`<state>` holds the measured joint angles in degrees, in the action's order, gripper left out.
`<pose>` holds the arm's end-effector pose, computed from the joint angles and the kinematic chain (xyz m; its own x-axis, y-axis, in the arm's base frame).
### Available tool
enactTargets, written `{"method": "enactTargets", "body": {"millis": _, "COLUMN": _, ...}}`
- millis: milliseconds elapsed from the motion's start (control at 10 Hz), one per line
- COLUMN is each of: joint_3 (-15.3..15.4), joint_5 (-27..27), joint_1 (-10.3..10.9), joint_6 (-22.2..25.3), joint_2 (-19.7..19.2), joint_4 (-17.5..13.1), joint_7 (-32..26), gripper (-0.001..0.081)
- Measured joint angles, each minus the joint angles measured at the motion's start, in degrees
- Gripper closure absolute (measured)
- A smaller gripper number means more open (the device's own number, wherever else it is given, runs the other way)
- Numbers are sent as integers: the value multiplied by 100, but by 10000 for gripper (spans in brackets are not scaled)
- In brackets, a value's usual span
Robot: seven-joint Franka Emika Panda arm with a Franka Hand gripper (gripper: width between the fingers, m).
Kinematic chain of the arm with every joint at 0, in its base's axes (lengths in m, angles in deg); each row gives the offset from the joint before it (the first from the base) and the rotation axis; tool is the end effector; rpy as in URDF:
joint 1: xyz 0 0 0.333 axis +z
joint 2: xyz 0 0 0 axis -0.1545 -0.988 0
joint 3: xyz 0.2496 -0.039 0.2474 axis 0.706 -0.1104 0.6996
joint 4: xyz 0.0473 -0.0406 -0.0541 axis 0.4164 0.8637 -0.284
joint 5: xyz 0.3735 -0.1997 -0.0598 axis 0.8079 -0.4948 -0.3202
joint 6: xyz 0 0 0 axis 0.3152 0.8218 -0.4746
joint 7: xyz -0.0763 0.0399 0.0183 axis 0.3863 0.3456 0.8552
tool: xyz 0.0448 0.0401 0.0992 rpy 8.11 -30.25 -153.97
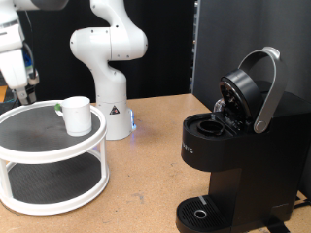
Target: Make a cup of coffee with the keurig machine
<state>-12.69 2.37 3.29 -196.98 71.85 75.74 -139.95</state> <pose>0.3092 -0.2953 0.4212 0.5893 0.8012 0.1040 0.8079 -0.5827 -0.0885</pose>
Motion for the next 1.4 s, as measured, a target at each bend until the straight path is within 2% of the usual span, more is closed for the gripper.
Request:
{"method": "enactTargets", "body": {"millis": 200, "joint_3": 134, "joint_5": 563, "joint_1": 89, "joint_6": 524, "joint_2": 141, "joint_4": -267, "joint_7": 183, "gripper": 329}}
{"method": "enactTargets", "body": {"millis": 500, "joint_3": 249, "joint_5": 1524, "joint_1": 196, "joint_6": 1005, "joint_2": 272, "joint_4": -571, "joint_7": 783, "gripper": 329}}
{"method": "enactTargets", "body": {"millis": 700, "joint_3": 285, "joint_5": 1490, "joint_1": 197, "joint_6": 917, "joint_2": 266, "joint_4": -489, "joint_7": 810, "gripper": 329}}
{"method": "enactTargets", "body": {"millis": 800, "joint_3": 373, "joint_5": 1736, "joint_1": 237, "joint_6": 728, "joint_2": 269, "joint_4": -378, "joint_7": 949, "gripper": 329}}
{"method": "enactTargets", "body": {"millis": 1100, "joint_3": 762, "joint_5": 2425, "joint_1": 485, "joint_6": 355, "joint_2": 247, "joint_4": -265, "joint_7": 1763, "gripper": 329}}
{"method": "enactTargets", "body": {"millis": 1300, "joint_3": 1052, "joint_5": 2530, "joint_1": 530, "joint_6": 138, "joint_2": 217, "joint_4": -258, "joint_7": 2376, "gripper": 329}}
{"method": "enactTargets", "body": {"millis": 1400, "joint_3": 1041, "joint_5": 2530, "joint_1": 530, "joint_6": 159, "joint_2": 217, "joint_4": -258, "joint_7": 2309, "gripper": 329}}
